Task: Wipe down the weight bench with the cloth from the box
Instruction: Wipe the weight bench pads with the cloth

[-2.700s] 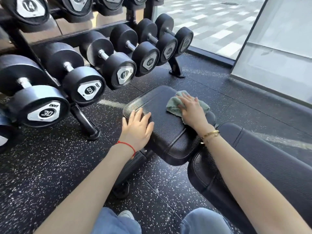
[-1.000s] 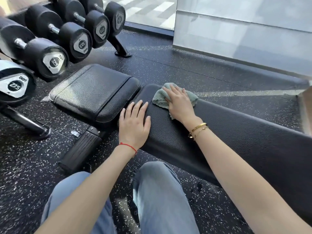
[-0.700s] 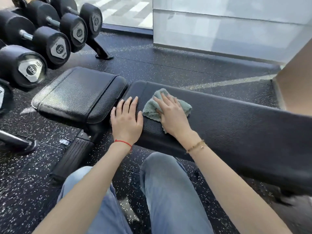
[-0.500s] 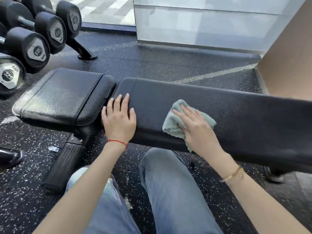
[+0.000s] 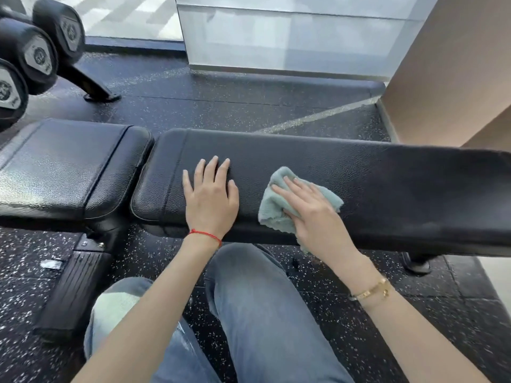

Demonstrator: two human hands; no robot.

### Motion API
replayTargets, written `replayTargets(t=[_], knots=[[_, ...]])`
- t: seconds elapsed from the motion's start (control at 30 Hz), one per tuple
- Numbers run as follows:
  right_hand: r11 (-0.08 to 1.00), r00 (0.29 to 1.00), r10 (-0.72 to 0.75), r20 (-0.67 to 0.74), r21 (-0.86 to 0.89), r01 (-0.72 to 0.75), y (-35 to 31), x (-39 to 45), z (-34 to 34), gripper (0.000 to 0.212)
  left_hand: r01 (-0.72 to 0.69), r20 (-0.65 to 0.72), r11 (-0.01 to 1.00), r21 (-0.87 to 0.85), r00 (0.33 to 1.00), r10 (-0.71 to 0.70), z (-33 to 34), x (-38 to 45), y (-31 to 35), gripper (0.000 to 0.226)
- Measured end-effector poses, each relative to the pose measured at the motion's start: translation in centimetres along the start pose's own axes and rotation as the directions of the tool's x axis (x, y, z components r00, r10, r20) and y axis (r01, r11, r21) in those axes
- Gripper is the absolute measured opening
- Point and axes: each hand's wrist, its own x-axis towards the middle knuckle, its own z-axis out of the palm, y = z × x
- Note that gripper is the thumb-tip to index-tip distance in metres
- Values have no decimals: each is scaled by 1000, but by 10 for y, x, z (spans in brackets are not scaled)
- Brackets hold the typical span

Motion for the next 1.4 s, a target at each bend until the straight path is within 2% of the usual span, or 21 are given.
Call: replayTargets(t=[0.13, 0.23, 0.3, 0.37, 0.43, 0.53, 0.6, 0.67, 0.77, 0.83, 0.97, 1.1, 1.27, 1.4], knots=[[968, 966, 242, -85, -42, -247, 60, -6, -26, 61, 11, -24, 999, 32, 1000, -10, 1, -1, 0, 52], [923, 922, 361, -138, -91, -375, 63, 40, -19, 54, 16, -33, 999, 34, 999, -15, -1, -1, 2, 52], [939, 940, 321, -118, -91, -332, 41, 67, -3, 55, 14, -32, 999, 35, 999, -13, -2, -1, 2, 52], [975, 976, 210, -51, -66, -213, 17, 69, 9, 56, 11, -34, 999, 35, 999, -10, -3, -1, 1, 51], [992, 992, 126, -3, -30, -126, 7, 48, 9, 58, 14, -36, 1000, 26, 999, -13, -4, -1, -1, 51], [997, 997, 78, -15, -10, -79, 13, 2, -5, 63, 14, -42, 1000, 7, 999, -13, -4, -2, 0, 51], [993, 993, 112, -33, -26, -113, 31, -26, -17, 66, 14, -41, 1000, -10, 999, -14, -5, -2, -1, 51], [975, 976, 207, -73, -65, -211, 62, -41, -34, 63, 9, -41, 1000, -12, 999, -10, -5, -3, -1, 52], [906, 904, 400, -150, -89, -415, 109, -29, -55, 55, 15, -34, 1000, -10, 999, -15, -4, -3, 2, 53], [867, 868, 465, -173, -111, -487, 116, -9, -52, 52, 21, -24, 1000, -2, 1000, -21, -3, -3, 5, 53], [933, 933, 338, -127, -82, -349, 78, -2, -27, 57, -30, -10, 998, -50, 1000, 30, -5, -4, 22, 50], [967, 965, 239, -104, -68, -246, 64, -51, -35, 59, -118, 17, 988, -100, 993, 121, 2, -4, 55, 52], [885, 867, 441, -231, -51, -463, 119, -94, -70, 47, -114, 83, 990, -80, 989, 121, 15, -3, 65, 56], [822, 807, 538, -243, -61, -566, 152, -45, -71, 44, -108, 70, 992, -64, 991, 113, 16, -3, 67, 54]])
